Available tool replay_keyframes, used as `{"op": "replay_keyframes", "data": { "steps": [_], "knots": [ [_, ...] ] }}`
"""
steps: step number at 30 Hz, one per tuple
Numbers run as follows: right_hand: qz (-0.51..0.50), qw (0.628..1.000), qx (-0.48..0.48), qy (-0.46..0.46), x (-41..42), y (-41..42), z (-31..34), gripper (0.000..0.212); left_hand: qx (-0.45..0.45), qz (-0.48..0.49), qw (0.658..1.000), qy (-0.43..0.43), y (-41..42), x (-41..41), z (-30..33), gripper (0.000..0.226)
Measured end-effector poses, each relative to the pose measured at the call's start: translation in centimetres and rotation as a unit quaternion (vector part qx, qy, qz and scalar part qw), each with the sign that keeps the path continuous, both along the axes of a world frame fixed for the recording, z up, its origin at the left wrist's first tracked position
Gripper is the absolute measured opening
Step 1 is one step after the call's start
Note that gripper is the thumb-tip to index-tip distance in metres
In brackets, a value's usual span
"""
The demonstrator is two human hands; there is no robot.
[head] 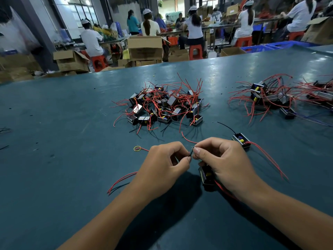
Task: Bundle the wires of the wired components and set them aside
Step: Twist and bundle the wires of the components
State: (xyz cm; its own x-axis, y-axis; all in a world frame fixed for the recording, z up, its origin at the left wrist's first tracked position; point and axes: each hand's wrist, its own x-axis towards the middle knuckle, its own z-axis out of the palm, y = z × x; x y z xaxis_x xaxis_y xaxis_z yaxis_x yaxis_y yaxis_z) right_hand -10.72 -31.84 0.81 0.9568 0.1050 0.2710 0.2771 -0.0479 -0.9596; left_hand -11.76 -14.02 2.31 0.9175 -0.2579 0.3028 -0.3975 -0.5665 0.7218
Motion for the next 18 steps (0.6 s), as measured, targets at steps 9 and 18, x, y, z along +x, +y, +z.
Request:
{"op": "replay_keyframes", "data": {
  "steps": [9, 18],
  "knots": [
    [0.005, 1.0, 0.015, 0.0, 0.03, -0.01, -0.14, 0.011, 0.003, 0.002, 1.0, -0.002, 0.05, 0.04, 0.02, 0.015],
    [-0.004, 0.999, 0.033, 0.002, 0.17, 0.02, -0.29, 0.009, -0.002, 0.012, 1.0, -0.009, -0.13, -0.05, 0.06, 0.016]
  ]
}}
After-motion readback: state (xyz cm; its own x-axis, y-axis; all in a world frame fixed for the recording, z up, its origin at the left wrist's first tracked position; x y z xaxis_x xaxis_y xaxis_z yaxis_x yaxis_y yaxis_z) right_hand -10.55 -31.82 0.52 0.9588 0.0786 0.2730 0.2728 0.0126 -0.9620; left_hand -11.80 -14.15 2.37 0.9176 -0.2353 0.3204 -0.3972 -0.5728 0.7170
